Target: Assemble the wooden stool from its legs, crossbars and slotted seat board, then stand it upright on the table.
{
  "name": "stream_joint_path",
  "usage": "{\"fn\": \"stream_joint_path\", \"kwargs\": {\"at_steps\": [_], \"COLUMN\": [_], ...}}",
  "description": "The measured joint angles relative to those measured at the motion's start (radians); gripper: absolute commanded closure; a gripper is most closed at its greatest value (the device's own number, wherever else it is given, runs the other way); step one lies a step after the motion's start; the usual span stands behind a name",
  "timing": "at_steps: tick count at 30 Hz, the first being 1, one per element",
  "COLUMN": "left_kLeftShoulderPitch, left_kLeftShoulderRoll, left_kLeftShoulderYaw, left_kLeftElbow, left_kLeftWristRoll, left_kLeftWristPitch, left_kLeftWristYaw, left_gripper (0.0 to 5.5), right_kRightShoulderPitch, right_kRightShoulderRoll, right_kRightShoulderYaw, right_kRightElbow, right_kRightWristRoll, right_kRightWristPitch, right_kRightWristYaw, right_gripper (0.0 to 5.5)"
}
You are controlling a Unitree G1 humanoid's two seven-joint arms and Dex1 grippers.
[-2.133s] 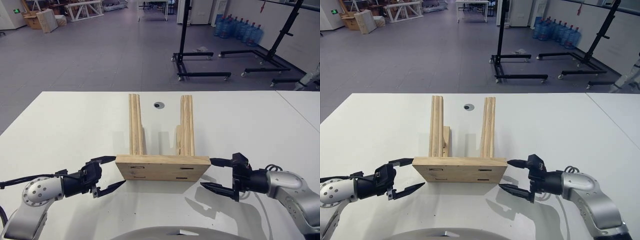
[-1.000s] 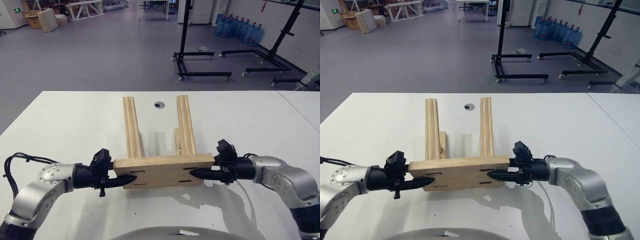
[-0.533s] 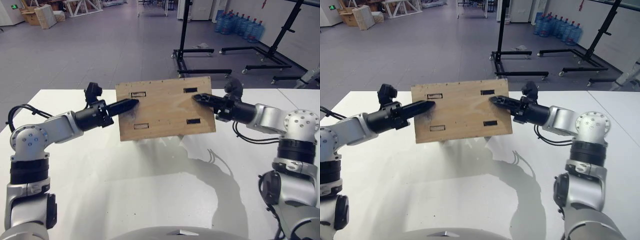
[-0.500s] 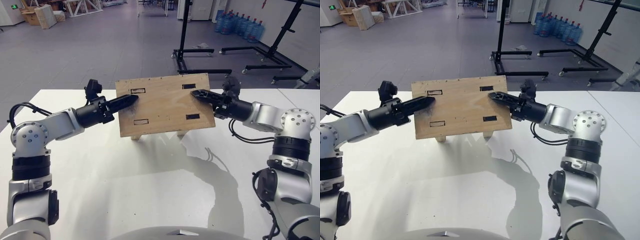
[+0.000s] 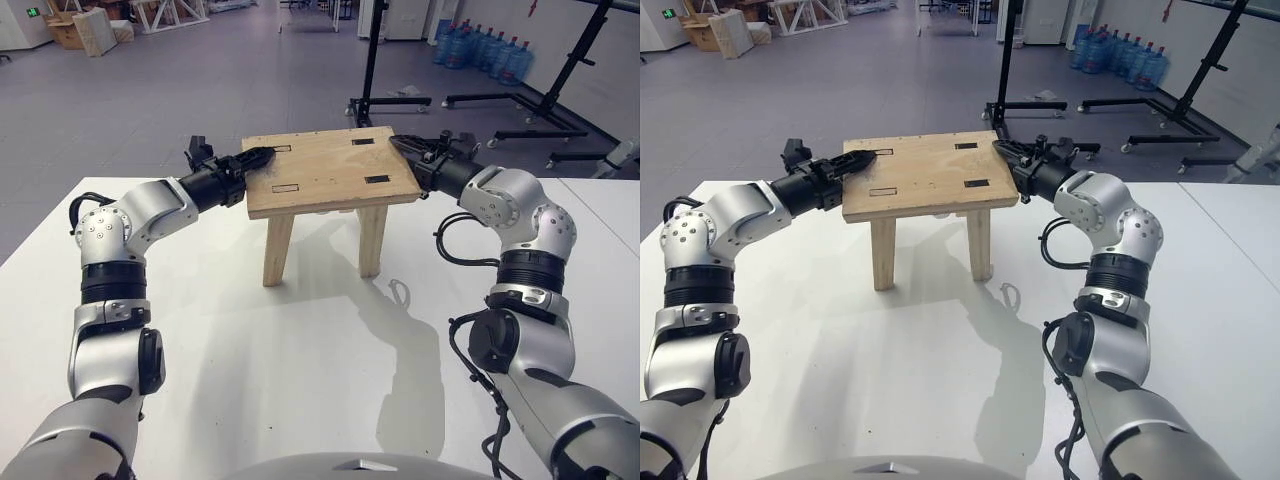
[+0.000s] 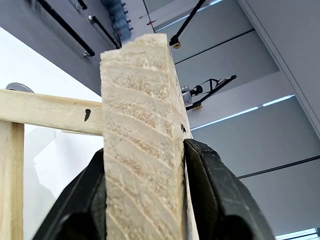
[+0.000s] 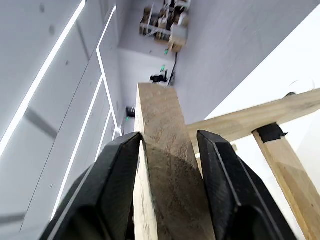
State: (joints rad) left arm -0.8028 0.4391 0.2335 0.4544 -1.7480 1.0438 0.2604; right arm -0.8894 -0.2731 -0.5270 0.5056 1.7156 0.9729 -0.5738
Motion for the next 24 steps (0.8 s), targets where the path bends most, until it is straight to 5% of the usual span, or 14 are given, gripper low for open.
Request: {"fn": "stream_joint_path", "kwargs": {"at_steps": [9,11,21,24], "left_kLeftShoulderPitch": [-0.119,-0.147,-0.201,-0.185], "left_kLeftShoulderRoll": [-0.049,-0.058,-0.07,-0.089], "left_kLeftShoulderYaw": [0.0,0.0,0.046,0.119], "left_kLeftElbow": [0.294,0.354,0.465,0.434], "left_kLeftWristRoll": [0.176,0.233,0.475,0.478], "left_kLeftWristPitch": [-0.09,-0.136,-0.237,-0.211], "left_kLeftWristYaw": [-0.202,-0.242,-0.366,-0.326], "left_gripper": [3.97,3.47,2.01,1.97], "right_kRightShoulderPitch": [-0.01,-0.01,0.005,0.022], "right_kRightShoulderRoll": [0.024,0.03,0.079,0.083], "right_kRightShoulderYaw": [0.004,0.006,0.009,0.008], "right_kRightElbow": [-0.012,-0.013,-0.069,-0.084], "right_kRightWristRoll": [-0.069,-0.099,-0.176,-0.167], "right_kRightWristPitch": [-0.128,-0.135,-0.136,-0.13], "right_kRightWristYaw": [-0.03,-0.011,0.062,0.091], "right_gripper": [4.93,5.15,3.4,2.9]}}
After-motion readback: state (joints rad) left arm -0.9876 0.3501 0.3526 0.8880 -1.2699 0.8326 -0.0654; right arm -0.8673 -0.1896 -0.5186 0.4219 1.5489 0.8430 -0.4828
